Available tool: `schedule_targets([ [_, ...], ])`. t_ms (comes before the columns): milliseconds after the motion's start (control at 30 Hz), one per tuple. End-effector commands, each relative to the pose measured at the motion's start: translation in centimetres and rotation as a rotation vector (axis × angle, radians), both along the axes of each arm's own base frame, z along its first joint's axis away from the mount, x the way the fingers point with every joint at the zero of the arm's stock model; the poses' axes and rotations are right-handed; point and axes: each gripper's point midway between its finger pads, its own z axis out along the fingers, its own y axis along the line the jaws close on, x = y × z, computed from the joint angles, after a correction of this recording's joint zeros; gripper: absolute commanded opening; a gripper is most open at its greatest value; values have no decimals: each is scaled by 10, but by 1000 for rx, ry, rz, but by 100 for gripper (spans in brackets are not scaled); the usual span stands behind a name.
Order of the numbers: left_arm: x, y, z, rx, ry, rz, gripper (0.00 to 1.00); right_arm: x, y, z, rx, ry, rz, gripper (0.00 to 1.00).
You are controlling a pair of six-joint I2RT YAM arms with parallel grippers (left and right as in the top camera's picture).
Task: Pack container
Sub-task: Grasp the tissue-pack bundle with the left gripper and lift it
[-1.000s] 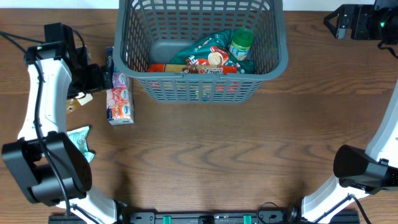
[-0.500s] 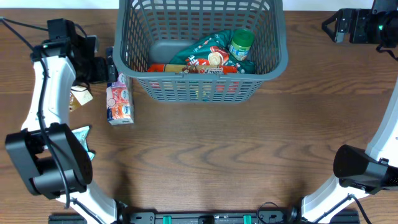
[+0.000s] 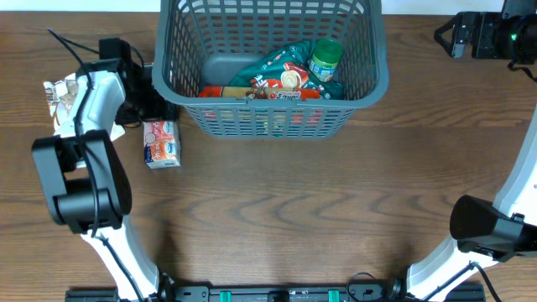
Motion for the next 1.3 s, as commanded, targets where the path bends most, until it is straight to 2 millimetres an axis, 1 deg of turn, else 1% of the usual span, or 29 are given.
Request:
schedule_targets([
  [0, 2, -1, -17, -13, 31, -6, 98, -1, -1, -3, 4, 10, 11, 99],
  [100, -2, -2, -29, -19, 63, -1, 99, -2, 0, -4, 6, 14, 11, 99],
  [233, -4, -2, -33, -21, 77, 1, 100, -3, 0, -5, 7, 19, 10, 99],
  [300, -5, -2, -33, -21, 83, 1, 78, -4, 0, -5, 8, 24, 11, 99],
  [333, -8, -3, -34, -23, 95, 1, 69, -4, 0, -6, 9, 27, 11, 99],
  [367, -11, -3, -34, -25, 106, 1, 59, -5, 1, -6, 10, 31, 11, 99],
  [433, -18, -4, -34, -30, 136, 18, 51, -6, 1, -7, 5, 36, 20, 99],
  [500, -23, -5, -33, -35, 162, 34, 39, -7, 1, -8, 4, 38, 23, 99],
  [533, -26, -5, -33, -36, 174, 35, 31, -7, 1, -8, 4, 38, 23, 99],
  [600, -33, -6, -29, -39, 198, 36, 11, -7, 1, -8, 2, 38, 25, 99],
  [633, -35, -6, -26, -40, 203, 36, 6, -7, 1, -8, 2, 38, 25, 99],
  [700, -36, -7, -16, -39, 196, 42, 6, -7, 1, -8, 2, 38, 25, 99],
  [767, -32, -6, 3, -35, 150, 62, 6, -7, 1, -8, 2, 38, 25, 99],
  [833, -25, -5, 29, -29, 81, 72, 5, -7, 1, -8, 2, 38, 25, 99],
  [900, -17, -3, 62, -20, -9, 79, 6, -7, 1, -8, -3, 38, 30, 99],
  [967, -10, 1, 103, -10, -119, 94, 6, -7, 1, -8, -3, 38, 31, 99],
  [1033, -8, 7, 143, 2, -223, 108, 6, -7, 1, -8, -3, 38, 31, 99],
  [1167, -12, 24, 227, 29, -434, 180, 6, -7, 1, -8, -3, 39, 31, 99],
  [1267, -19, 38, 270, 100, -541, 215, 6, -7, 1, -8, -4, 38, 33, 99],
])
